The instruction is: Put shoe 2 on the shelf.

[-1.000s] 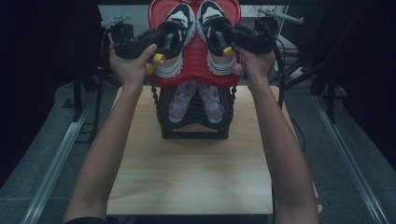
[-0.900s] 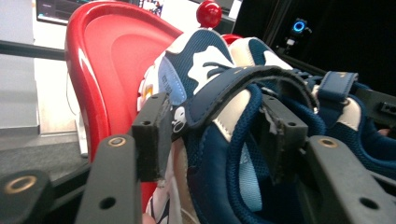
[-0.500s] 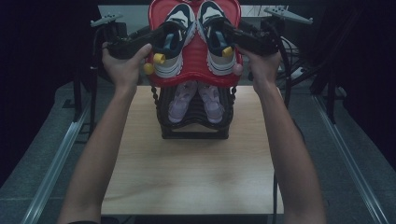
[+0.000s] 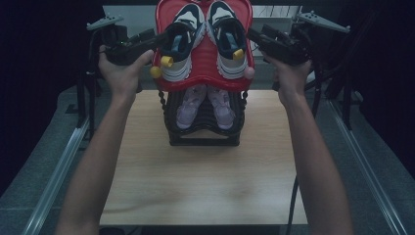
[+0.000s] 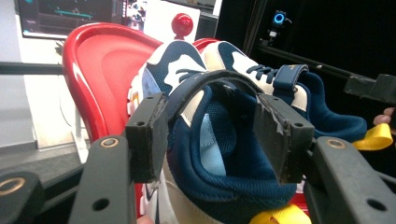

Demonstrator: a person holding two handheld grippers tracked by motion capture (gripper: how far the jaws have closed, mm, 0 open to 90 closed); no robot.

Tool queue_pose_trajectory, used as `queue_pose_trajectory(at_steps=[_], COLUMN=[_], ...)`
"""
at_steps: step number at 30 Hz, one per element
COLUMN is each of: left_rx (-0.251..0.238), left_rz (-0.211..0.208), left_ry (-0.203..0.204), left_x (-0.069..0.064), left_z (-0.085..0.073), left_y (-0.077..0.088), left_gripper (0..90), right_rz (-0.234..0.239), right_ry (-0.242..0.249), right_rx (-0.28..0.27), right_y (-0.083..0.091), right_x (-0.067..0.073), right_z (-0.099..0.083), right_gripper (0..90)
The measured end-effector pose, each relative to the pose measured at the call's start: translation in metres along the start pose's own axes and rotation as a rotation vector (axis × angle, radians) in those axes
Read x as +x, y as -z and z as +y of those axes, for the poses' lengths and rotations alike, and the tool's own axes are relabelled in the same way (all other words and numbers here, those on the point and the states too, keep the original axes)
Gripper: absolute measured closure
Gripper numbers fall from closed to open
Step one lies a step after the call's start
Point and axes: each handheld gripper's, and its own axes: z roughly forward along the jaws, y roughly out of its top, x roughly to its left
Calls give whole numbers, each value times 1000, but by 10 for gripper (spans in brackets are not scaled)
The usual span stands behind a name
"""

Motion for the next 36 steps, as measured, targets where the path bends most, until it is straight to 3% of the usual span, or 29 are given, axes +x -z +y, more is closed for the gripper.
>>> queue_pose_trajectory(at_steps=[6,12,20,23,28,32,36], left_rx=[8,-24,-26,-35,-28,-15,9], left_rz=[-13,-50,-56,-74,-84,-82,-82], left_ry=[15,51,27,40,12,3,19], left_x=[6,10,10,11,9,11,16], left_z=[-8,-23,-35,-40,-48,-61,-81], left_y=[9,23,36,43,51,56,59], left_gripper=[451,451,451,451,451,453,456], right_rz=[8,17,23,23,18,22,27], right_ry=[0,-6,-23,-23,-15,-17,-16], right_rx=[7,13,23,32,53,71,86], right_y=[14,27,39,42,43,45,47], right_x=[-9,-21,-31,-32,-35,-34,-33], right_z=[-10,-25,-45,-53,-69,-83,-100], right_gripper=[401,396,396,396,397,397,400])
